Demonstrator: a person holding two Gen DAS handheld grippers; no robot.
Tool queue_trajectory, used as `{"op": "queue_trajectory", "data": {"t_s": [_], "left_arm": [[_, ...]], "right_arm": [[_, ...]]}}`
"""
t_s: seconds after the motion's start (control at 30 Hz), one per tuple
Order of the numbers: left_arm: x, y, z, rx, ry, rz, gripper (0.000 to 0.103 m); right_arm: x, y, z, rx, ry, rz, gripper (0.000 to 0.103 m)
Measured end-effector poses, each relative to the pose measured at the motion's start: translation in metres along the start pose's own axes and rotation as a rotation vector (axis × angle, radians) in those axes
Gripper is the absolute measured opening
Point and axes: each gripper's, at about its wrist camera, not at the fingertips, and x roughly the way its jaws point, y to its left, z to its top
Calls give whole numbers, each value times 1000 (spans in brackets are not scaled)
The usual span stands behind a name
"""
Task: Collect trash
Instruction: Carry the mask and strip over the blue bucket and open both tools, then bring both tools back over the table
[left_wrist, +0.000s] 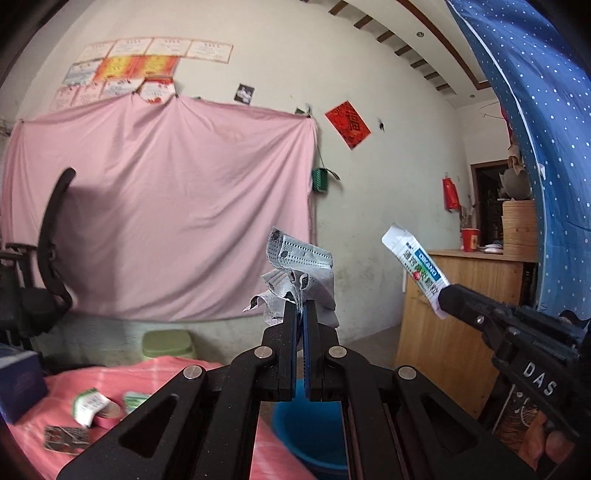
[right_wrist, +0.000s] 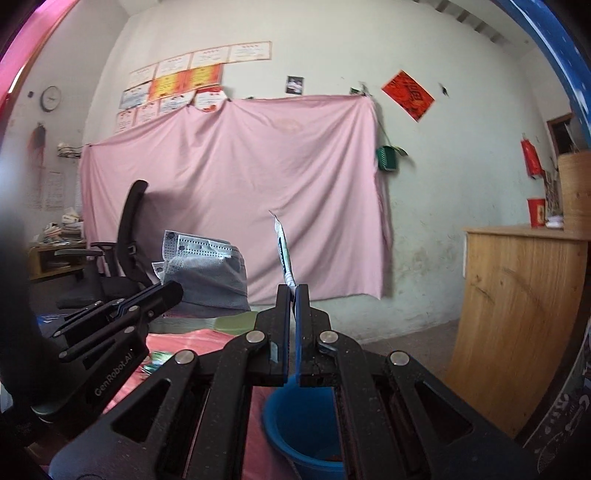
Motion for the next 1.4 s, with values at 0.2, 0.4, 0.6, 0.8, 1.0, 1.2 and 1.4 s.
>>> {"op": "queue_trajectory", "data": {"t_s": [0.2, 0.4, 0.6, 0.8, 1.0, 1.2, 1.4], "left_arm": [[48, -2, -12, -95, 175, -78, 1], [97, 12, -27, -233, 360, -113, 1], [127, 17, -43, -313, 477, -127, 1], [144, 24, -55, -363, 591, -111, 5], [143, 34, -59, -405, 596, -117, 33], [137, 38, -56, -376, 600, -91, 33], [112, 41, -42, -316, 530, -64, 43]], "right_arm": [[22, -31, -34, 76, 116, -47, 18], [49, -43, -70, 134, 228, -68, 18], [70, -55, -93, 193, 302, -72, 18], [85, -61, -109, 215, 357, -70, 19], [95, -64, -117, 213, 412, -76, 20], [91, -65, -115, 210, 417, -84, 29], [74, -60, -90, 174, 364, -95, 48]]}}
